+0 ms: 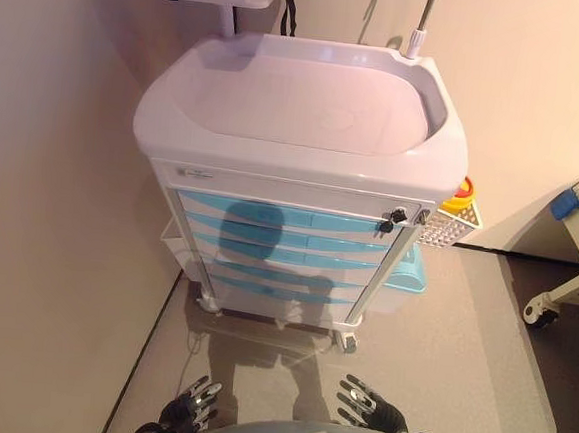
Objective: Open the drawer and pick up the medicine
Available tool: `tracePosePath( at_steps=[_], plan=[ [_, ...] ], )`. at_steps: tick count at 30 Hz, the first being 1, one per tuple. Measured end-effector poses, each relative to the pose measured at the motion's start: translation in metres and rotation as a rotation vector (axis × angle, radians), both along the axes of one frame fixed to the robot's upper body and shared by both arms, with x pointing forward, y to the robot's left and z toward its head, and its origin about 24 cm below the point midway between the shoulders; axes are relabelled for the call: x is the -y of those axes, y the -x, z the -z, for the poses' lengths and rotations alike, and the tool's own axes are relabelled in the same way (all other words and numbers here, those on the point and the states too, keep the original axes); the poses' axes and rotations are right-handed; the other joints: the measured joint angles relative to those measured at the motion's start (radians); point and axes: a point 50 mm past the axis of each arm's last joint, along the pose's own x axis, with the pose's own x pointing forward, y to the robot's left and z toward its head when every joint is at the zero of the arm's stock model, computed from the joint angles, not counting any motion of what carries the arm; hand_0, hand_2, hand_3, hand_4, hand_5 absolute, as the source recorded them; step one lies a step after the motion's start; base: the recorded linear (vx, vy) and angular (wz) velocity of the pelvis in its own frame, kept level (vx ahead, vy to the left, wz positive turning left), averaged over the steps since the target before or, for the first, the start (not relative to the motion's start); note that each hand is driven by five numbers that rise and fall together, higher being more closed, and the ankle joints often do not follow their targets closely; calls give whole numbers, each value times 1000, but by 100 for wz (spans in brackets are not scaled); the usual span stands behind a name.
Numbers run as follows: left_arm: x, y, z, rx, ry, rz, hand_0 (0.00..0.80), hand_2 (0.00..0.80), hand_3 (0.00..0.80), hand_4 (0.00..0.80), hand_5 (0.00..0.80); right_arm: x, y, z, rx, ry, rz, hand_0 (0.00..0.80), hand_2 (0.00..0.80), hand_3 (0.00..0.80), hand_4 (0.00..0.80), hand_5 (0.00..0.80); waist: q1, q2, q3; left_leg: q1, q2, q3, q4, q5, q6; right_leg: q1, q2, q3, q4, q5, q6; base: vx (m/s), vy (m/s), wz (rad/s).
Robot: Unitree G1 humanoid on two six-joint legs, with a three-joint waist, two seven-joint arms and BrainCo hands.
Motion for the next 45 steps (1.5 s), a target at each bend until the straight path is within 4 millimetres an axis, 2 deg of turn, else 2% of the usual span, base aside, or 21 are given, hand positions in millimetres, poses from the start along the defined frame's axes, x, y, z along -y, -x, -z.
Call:
tracePosePath(
  at_steps=[11,31,38,45],
  plan=[
    [3,-3,-1,6,72,-19,0,0,0,0,0,0,-1,0,0,7,-18,0,0,0,0,0,0,1,2,-2,0,0,0,0,0,-2,0,0,0,0,0,0,0,0],
    [3,-3,-1,15,71,-25,0,0,0,0,0,1,-3,-1,7,9,-20,0,0,0,0,0,0,4,13,-2,1,0,0,0,0,-2,0,0,0,0,0,0,0,0],
    [3,-3,-1,19,105,-81,0,0,0,0,0,1,-3,-1,21,16,-19,0,0,0,0,0,0,4,16,-3,1,-1,0,0,0,-3,0,-1,0,0,0,0,0,0],
    [8,-15,-6,73,212,-154,0,0,0,0,0,-2,-16,-8,95,7,-30,0,0,0,0,0,0,0,50,-12,6,-3,0,1,-1,-9,1,-3,0,0,0,0,0,0]
  ],
)
